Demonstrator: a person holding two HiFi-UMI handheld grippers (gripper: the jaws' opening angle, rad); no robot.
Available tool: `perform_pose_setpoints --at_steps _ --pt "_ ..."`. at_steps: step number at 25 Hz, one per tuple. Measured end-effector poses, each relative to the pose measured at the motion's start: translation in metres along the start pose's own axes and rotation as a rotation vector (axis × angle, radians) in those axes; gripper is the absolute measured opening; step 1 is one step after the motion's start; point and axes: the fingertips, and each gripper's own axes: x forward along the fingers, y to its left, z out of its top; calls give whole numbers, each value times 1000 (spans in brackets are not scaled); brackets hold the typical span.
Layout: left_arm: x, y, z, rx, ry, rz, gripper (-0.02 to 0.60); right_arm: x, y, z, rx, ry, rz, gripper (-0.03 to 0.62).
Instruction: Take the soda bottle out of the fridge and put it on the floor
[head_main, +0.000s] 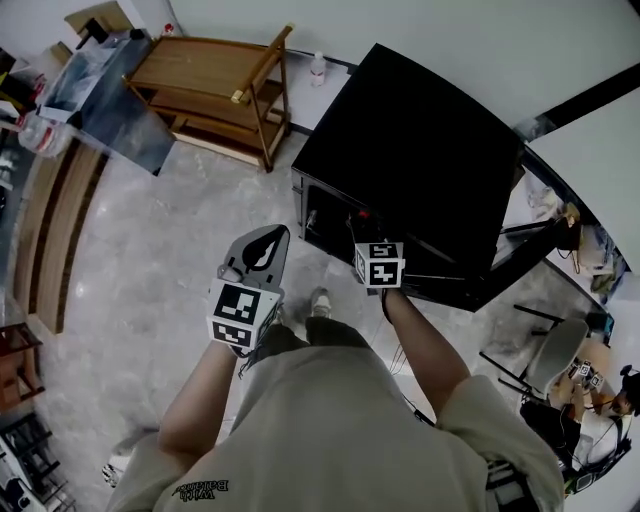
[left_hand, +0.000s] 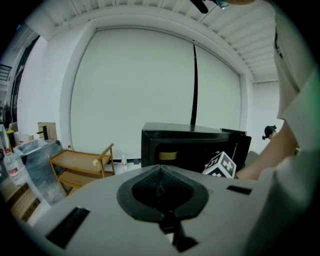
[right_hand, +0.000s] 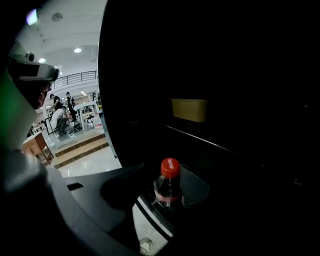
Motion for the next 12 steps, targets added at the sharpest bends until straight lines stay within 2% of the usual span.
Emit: perform_pose_setpoints --at_steps 7,12 --pt "-11 -6 -10 -11 27 42 6 16 -11 -2 32 -1 -14 183" --pt "-17 -6 -17 -17 42 61 6 26 -11 -6 4 25 10 161"
